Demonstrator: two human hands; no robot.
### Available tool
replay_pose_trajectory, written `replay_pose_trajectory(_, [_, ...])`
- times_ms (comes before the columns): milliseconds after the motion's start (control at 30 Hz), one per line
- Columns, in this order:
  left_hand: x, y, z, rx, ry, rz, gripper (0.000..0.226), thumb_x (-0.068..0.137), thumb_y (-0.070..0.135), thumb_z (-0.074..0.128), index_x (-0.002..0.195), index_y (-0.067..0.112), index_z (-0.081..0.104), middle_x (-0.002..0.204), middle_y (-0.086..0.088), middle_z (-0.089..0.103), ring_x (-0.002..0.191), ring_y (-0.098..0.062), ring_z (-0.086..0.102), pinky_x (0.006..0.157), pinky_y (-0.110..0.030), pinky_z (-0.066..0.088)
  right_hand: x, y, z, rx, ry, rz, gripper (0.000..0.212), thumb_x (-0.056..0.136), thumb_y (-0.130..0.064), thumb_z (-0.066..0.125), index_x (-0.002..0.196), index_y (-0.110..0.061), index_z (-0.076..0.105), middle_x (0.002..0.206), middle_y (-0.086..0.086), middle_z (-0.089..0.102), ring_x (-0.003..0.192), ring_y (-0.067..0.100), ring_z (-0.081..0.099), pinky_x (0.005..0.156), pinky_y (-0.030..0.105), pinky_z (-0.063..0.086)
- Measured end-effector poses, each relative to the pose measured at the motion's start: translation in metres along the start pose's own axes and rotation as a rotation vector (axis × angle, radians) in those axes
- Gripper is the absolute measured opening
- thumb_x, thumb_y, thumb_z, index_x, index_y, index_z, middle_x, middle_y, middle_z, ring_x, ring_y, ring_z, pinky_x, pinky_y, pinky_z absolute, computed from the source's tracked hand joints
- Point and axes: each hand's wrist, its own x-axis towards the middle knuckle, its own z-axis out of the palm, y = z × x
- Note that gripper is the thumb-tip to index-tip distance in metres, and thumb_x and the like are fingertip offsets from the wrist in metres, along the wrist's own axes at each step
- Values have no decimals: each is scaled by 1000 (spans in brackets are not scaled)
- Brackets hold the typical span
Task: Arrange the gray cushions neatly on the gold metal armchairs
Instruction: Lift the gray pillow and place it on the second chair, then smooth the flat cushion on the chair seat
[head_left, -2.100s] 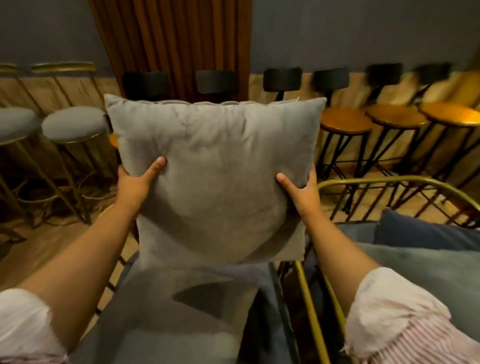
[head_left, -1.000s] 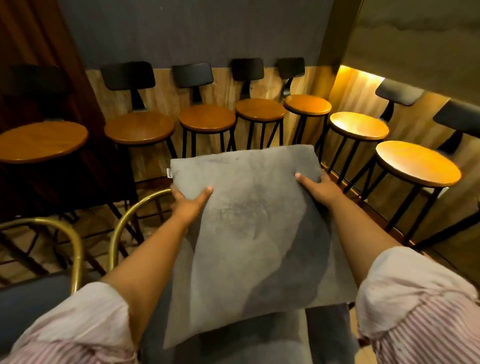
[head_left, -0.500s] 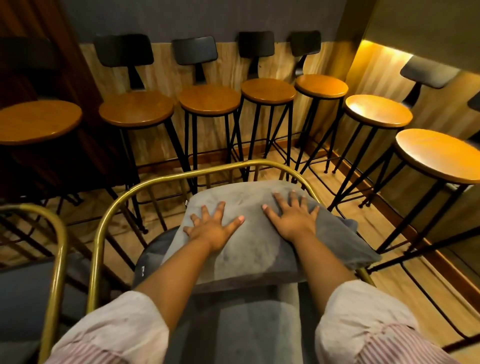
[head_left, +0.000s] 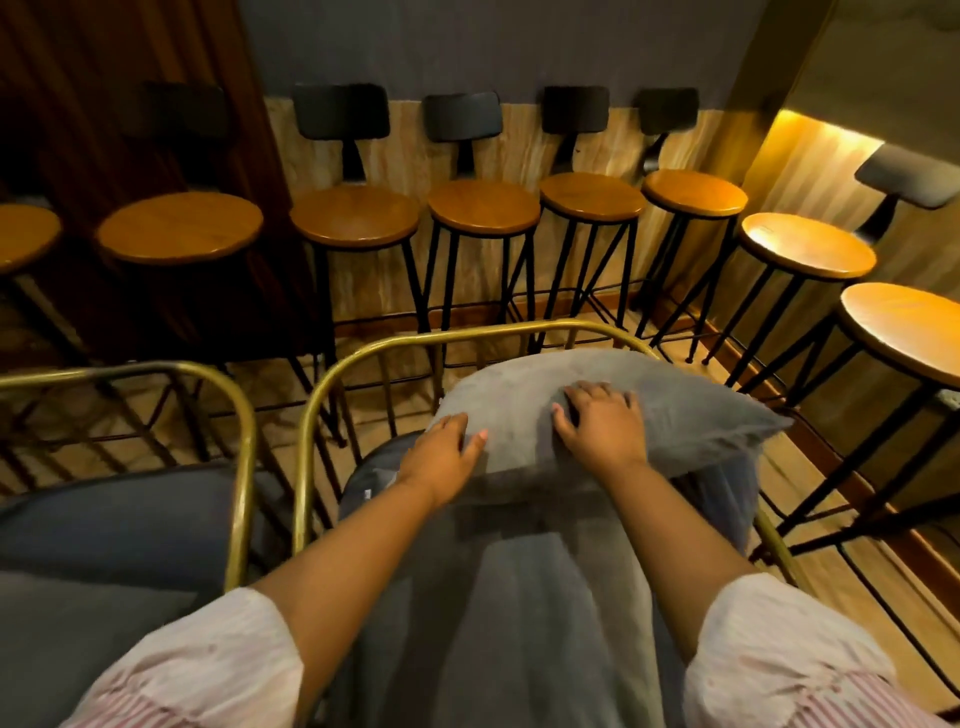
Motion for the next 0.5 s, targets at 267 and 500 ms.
replay_pose_trajectory(267, [-136, -149, -108, -32, 71, -127, 51, 95, 47, 36, 136, 17, 46, 137, -13, 54, 126, -32, 51, 101, -42, 43, -87, -185, 26, 209, -20, -124, 43, 96, -36, 43, 132, -15, 55, 141, 8, 52, 133, 28, 42, 113, 47, 25])
replay_pose_trajectory(500, [-297, -310, -191, -40, 194, -333, 55, 96, 43, 40, 142, 13, 38, 147, -11, 44, 131, -29, 46, 106, -34, 35, -179, -373, 84, 362, -135, -259, 52, 85, -44, 39, 117, -11, 65, 115, 14, 67, 111, 35, 59, 94, 45, 45])
